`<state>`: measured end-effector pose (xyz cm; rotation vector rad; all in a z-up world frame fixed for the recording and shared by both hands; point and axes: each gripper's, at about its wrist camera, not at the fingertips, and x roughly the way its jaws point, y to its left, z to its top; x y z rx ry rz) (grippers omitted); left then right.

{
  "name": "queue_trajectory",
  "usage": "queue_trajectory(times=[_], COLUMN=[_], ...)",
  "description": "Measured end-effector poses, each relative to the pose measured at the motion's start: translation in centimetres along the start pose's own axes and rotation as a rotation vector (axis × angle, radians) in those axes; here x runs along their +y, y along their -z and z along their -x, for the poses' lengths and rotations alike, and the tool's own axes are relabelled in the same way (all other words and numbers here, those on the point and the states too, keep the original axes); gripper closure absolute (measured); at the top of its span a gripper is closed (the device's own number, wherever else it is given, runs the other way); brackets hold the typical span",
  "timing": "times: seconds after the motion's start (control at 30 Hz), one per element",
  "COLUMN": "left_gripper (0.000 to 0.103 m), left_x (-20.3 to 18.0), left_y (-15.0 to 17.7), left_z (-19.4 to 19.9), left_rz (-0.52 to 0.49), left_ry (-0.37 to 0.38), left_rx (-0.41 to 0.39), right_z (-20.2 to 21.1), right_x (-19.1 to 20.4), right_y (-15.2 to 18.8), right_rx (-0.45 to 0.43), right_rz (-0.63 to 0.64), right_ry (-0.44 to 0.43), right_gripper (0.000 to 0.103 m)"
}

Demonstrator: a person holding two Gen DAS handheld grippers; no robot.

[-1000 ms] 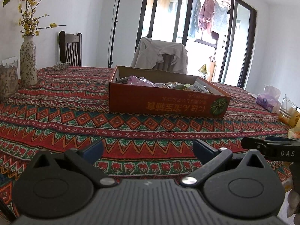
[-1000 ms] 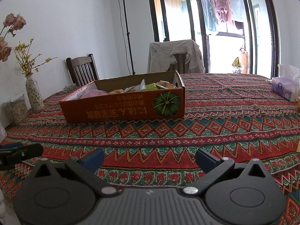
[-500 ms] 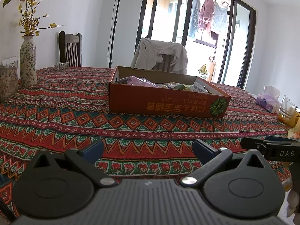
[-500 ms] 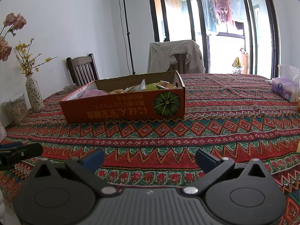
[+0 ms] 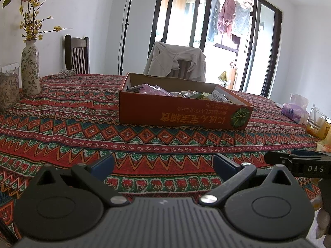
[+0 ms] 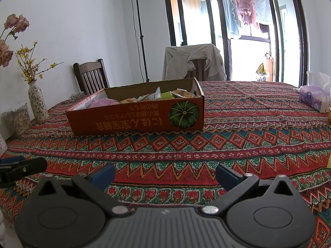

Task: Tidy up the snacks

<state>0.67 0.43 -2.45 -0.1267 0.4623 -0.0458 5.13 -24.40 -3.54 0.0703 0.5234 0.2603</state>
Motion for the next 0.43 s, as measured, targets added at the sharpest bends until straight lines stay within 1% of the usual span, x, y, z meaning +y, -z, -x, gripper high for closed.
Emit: queue_trajectory(times=[0.43], left_gripper=[0.0], left_x=[0.14], left_y=[0.12], left_z=[0.03], left_rz=[-0.005], left_ry=[0.015], left_rx=[-0.005], right_z=[-0.05], right_x=[0.02], right_y=[0.09], right_rx=[0.002], right_rz=[0.0], right_ry=[-0.001], right_gripper=[0.0])
